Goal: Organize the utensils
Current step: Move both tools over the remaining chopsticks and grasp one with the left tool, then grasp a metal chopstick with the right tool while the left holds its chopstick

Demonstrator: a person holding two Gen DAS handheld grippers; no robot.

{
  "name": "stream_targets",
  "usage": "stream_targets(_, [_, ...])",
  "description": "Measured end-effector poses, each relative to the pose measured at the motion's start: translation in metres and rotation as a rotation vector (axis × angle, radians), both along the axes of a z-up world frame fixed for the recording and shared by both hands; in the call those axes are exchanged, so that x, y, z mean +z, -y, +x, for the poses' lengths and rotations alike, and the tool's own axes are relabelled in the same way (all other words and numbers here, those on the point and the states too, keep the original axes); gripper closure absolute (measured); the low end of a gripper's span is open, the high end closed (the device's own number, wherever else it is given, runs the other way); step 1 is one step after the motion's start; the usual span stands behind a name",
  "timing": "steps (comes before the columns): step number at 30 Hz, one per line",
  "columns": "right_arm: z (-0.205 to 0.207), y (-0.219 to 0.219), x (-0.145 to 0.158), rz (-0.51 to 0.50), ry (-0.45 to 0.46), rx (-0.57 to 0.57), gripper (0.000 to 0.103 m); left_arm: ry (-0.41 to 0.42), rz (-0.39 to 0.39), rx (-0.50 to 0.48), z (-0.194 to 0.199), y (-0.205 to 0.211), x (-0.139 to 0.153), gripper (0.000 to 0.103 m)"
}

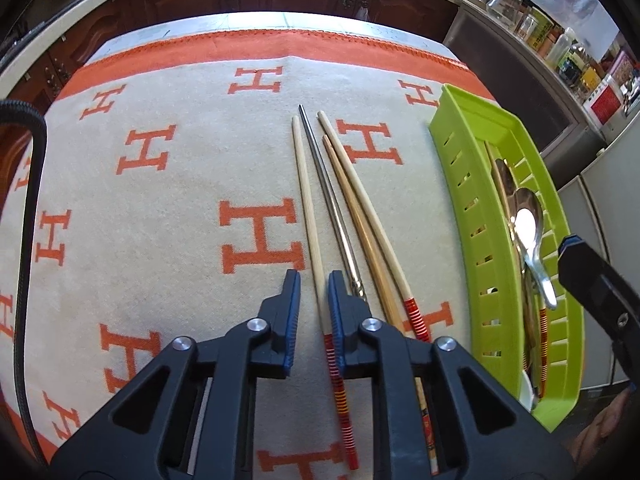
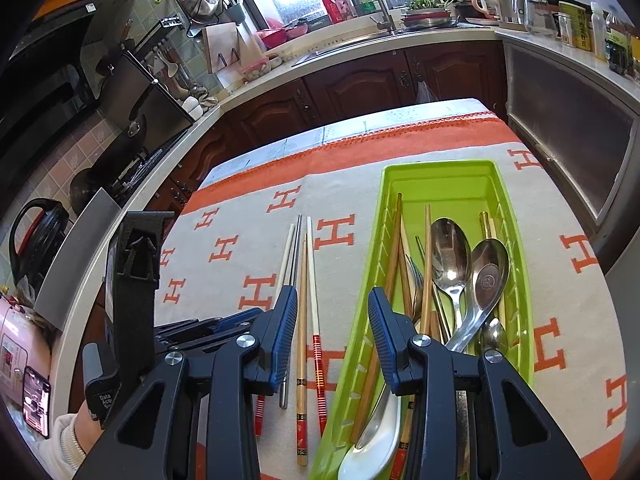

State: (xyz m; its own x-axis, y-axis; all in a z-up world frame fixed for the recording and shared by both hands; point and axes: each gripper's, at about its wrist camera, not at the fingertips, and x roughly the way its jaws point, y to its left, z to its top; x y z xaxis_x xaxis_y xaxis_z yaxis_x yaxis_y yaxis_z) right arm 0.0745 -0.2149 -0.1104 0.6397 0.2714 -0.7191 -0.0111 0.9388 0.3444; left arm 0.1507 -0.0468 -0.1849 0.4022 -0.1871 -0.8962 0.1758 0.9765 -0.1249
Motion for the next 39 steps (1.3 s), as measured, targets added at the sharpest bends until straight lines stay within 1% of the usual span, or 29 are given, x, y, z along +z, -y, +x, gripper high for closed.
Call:
stream_targets(1, [0.000,0.000,0.001,-0.001,0.000,0.000,0.065,0.005,0.012,0.000,0.000,0.000,0.000,0.098])
stream_targets(2, [0.000,-0.001,0.001,-0.001,0.000,0.001,0.065,0.007,0.014,0.000,-0.001,0.000,0.000,0.098])
stream_targets(7, [-0.001,-0.005,0.003,-0.010,-0.006,0.012,0.065,0.002,-0.012,0.030,-0.005,-0.013,0.001,0.100])
stream_targets(11, [-0.001,-0.016,0.003,-0.021,-0.016,0.032,0.065,0.007,-0.044,0.045,-0.014,-0.028,0.006,0.100])
stream_targets(16, [0.005,-0.037,-0.002,-0.024,-0.046,0.066,0.065,0.048,-0.083,0.056,-0.025,-0.050,0.024,0.100])
stream_targets(21, [0.013,-0.059,-0.018,-0.031,-0.095,0.091,0.065,0.102,-0.111,0.066,-0.033,-0.071,0.045,0.100])
stream_targets(24, [0.019,-0.075,-0.027,-0.050,-0.123,0.111,0.065,0.114,-0.126,0.071,-0.036,-0.083,0.050,0.100])
stream_targets(29, [0.031,-0.100,-0.046,-0.092,-0.184,0.124,0.070,0.101,-0.151,0.083,-0.035,-0.100,0.046,0.100])
stream_targets(35, [0.045,-0.110,-0.066,-0.131,-0.254,0.109,0.076,0.079,-0.180,0.098,-0.029,-0.112,0.035,0.100])
stream_targets(38, [0.051,-0.113,-0.073,-0.148,-0.279,0.107,0.076,0.071,-0.196,0.103,-0.027,-0.115,0.030,0.100])
stream_targets(39, [0.053,-0.116,-0.074,-0.158,-0.273,0.105,0.076,0.068,-0.200,0.103,-0.026,-0.116,0.029,0.100])
